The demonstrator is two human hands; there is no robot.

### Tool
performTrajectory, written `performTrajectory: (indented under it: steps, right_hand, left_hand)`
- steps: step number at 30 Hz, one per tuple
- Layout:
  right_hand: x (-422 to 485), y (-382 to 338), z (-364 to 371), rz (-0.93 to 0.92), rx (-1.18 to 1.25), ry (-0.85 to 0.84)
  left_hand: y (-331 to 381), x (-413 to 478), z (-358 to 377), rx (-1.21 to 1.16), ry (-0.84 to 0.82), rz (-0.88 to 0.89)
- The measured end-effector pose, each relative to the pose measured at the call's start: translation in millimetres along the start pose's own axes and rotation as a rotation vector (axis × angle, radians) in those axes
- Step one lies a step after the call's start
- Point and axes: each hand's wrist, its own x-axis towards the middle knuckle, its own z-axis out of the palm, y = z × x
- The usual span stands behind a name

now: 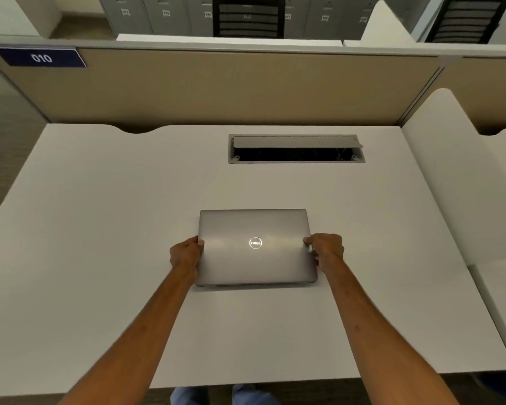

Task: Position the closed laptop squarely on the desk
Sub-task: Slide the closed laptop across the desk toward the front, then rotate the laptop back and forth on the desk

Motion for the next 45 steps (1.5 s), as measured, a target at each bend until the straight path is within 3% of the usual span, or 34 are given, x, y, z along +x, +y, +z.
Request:
performTrajectory:
  steps: [23,38,45]
  right_hand:
    - [0,9,7,-0.118,-0.069,0.139]
    - [-8,14,15,-0.242,-0.231,0.179]
    - [-10,19,18,-0.210,-0.197,0.160]
  left_hand:
    - [-9,-20,21,0.196,0.177,0.178]
    - [-6,-22,2,0.219,0.002,0.205]
    - [0,-24,4,0.284,-0.109,0.187]
